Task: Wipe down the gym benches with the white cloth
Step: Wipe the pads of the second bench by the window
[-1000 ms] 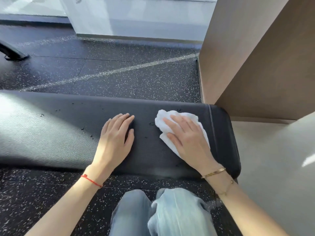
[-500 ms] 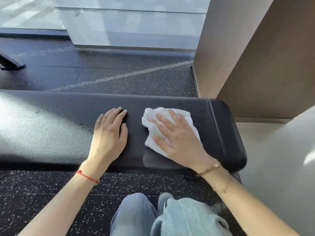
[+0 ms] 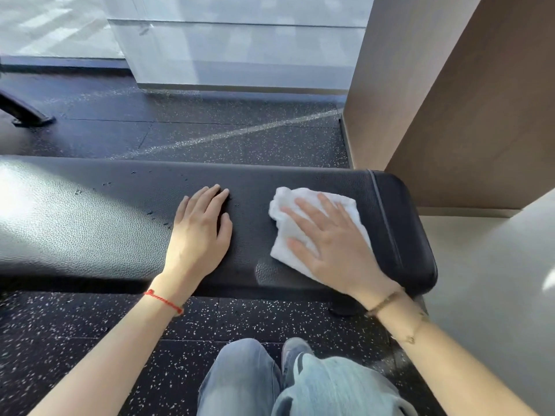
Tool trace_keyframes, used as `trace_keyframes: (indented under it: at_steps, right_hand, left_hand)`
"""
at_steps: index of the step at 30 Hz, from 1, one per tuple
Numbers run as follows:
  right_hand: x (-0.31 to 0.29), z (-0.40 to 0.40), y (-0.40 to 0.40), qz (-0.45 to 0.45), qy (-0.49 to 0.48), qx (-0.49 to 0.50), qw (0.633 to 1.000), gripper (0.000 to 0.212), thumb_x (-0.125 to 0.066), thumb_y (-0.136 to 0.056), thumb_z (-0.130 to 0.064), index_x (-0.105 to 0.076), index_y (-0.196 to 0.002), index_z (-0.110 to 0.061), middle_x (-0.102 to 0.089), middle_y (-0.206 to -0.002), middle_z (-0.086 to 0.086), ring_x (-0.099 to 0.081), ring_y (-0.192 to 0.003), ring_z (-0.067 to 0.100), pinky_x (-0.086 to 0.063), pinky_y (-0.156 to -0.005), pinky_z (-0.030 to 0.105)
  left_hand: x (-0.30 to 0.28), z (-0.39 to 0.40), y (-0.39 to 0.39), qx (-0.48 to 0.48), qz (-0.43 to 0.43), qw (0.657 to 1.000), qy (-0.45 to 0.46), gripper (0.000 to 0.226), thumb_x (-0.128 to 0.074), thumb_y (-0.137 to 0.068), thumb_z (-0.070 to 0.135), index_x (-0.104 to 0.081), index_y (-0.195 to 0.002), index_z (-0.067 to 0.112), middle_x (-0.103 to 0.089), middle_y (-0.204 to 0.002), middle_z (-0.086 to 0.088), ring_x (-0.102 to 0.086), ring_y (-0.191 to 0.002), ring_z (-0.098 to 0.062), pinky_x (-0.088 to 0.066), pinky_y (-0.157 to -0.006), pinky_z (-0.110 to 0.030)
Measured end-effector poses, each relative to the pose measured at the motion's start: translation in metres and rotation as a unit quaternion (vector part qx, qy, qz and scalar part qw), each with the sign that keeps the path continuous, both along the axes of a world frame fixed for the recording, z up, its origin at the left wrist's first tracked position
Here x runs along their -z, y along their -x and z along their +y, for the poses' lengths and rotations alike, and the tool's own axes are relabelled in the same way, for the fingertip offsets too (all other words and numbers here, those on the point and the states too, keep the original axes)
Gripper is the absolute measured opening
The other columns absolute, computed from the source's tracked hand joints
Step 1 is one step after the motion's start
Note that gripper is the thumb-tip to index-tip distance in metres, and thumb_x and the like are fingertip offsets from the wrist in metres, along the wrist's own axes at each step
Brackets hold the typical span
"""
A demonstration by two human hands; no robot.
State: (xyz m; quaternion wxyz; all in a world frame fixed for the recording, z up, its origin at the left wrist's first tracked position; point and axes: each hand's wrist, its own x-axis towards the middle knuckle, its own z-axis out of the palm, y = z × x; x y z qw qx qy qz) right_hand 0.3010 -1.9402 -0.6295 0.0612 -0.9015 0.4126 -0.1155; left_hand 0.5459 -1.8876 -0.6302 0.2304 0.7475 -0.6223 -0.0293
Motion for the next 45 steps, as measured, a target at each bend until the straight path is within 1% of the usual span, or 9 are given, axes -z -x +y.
trace_keyframes:
  at_steps: [6,12,17,20,26,30,36,41,45]
  right_hand:
    - [-0.011,-0.082,-0.012,0.055,-0.021,0.149,0.987,0.056,-0.03,-0.102,-0.053,-0.028,-0.154,-0.032,-0.022,-0.163,-0.005,-0.004,-0.152,0.027,0.001,-0.122,0.044]
    - [-0.001,-0.03,-0.042,0.019,0.006,-0.006,1.0,0.056,-0.026,-0.098,-0.058,-0.038,-0.148,-0.036,-0.028,-0.16,-0.007,-0.011,-0.15,0.03,-0.003,-0.122,0.047]
    - [-0.004,-0.063,-0.01,0.011,-0.016,0.067,0.998,0.056,-0.034,-0.099,-0.058,-0.034,-0.15,-0.037,-0.031,-0.159,-0.005,-0.015,-0.149,0.027,-0.007,-0.122,0.043]
    - [-0.01,-0.108,-0.044,0.06,0.006,0.107,0.992,0.051,-0.035,-0.099,-0.056,-0.045,-0.143,-0.031,-0.05,-0.145,0.002,-0.037,-0.134,0.032,-0.022,-0.113,0.044]
    - [-0.012,-0.128,-0.113,0.099,-0.009,0.026,0.995,0.057,-0.027,-0.098,-0.062,-0.052,-0.134,-0.027,-0.059,-0.131,0.008,-0.05,-0.117,0.037,-0.034,-0.099,0.047]
    - [-0.013,-0.144,-0.069,0.081,-0.044,0.002,0.996,0.057,-0.026,-0.096,-0.066,-0.05,-0.135,-0.033,-0.059,-0.129,0.003,-0.051,-0.117,0.033,-0.034,-0.098,0.046]
    - [-0.027,-0.174,-0.022,0.132,-0.137,0.03,0.981,0.06,-0.016,-0.089,-0.075,-0.054,-0.108,-0.032,-0.064,-0.118,0.001,-0.055,-0.112,0.033,-0.036,-0.097,0.048]
    - [-0.026,-0.178,-0.103,0.138,-0.226,-0.077,0.961,0.053,-0.027,-0.096,-0.067,-0.055,-0.121,-0.029,-0.064,-0.123,0.003,-0.057,-0.114,0.034,-0.038,-0.094,0.046]
    - [-0.033,-0.177,-0.085,0.124,-0.245,-0.104,0.956,0.056,-0.033,-0.096,-0.065,-0.045,-0.14,-0.033,-0.06,-0.126,-0.002,-0.056,-0.108,0.029,-0.043,-0.095,0.045]
  left_hand:
    - [0.0,0.0,0.004,-0.007,0.002,1.0,-0.001,0.045,-0.046,-0.099,0.02,-0.048,-0.143,0.013,-0.043,-0.153,-0.004,-0.032,-0.146,-0.022,-0.015,-0.124,-0.044]
    - [-0.001,0.0,0.002,-0.007,-0.001,1.0,-0.001,0.045,-0.047,-0.098,0.019,-0.049,-0.143,0.013,-0.044,-0.153,-0.004,-0.033,-0.145,-0.022,-0.017,-0.124,-0.044]
    - [0.0,-0.001,0.002,-0.007,-0.005,1.0,0.001,0.045,-0.047,-0.098,0.02,-0.049,-0.143,0.014,-0.043,-0.153,-0.003,-0.033,-0.146,-0.022,-0.017,-0.124,-0.044]
    - [0.0,-0.003,0.003,-0.013,-0.005,1.0,0.007,0.044,-0.049,-0.097,0.019,-0.051,-0.141,0.013,-0.046,-0.151,-0.003,-0.035,-0.144,-0.022,-0.018,-0.123,-0.045]
    - [-0.004,-0.004,0.004,-0.019,-0.007,1.0,0.007,0.044,-0.049,-0.094,0.022,-0.056,-0.136,0.012,-0.052,-0.145,-0.003,-0.041,-0.14,-0.023,-0.025,-0.119,-0.047]
    - [-0.009,-0.006,0.003,-0.02,-0.048,0.999,0.0,0.045,-0.047,-0.089,0.029,-0.06,-0.129,0.012,-0.058,-0.136,-0.003,-0.05,-0.131,-0.024,-0.031,-0.115,-0.043]
    - [-0.027,-0.067,-0.003,-0.033,-0.043,0.998,-0.018,0.042,-0.047,-0.093,0.026,-0.055,-0.132,0.014,-0.055,-0.134,-0.004,-0.047,-0.129,-0.024,-0.029,-0.115,-0.042]
    - [-0.023,-0.109,-0.016,-0.041,-0.057,0.993,-0.095,0.041,-0.042,-0.094,0.023,-0.056,-0.132,0.013,-0.056,-0.135,-0.004,-0.047,-0.132,-0.025,-0.025,-0.119,-0.046]
    - [-0.018,-0.111,-0.018,-0.032,-0.069,0.989,-0.124,0.04,-0.037,-0.095,0.024,-0.059,-0.127,0.014,-0.061,-0.128,-0.002,-0.051,-0.127,-0.025,-0.026,-0.117,-0.047]
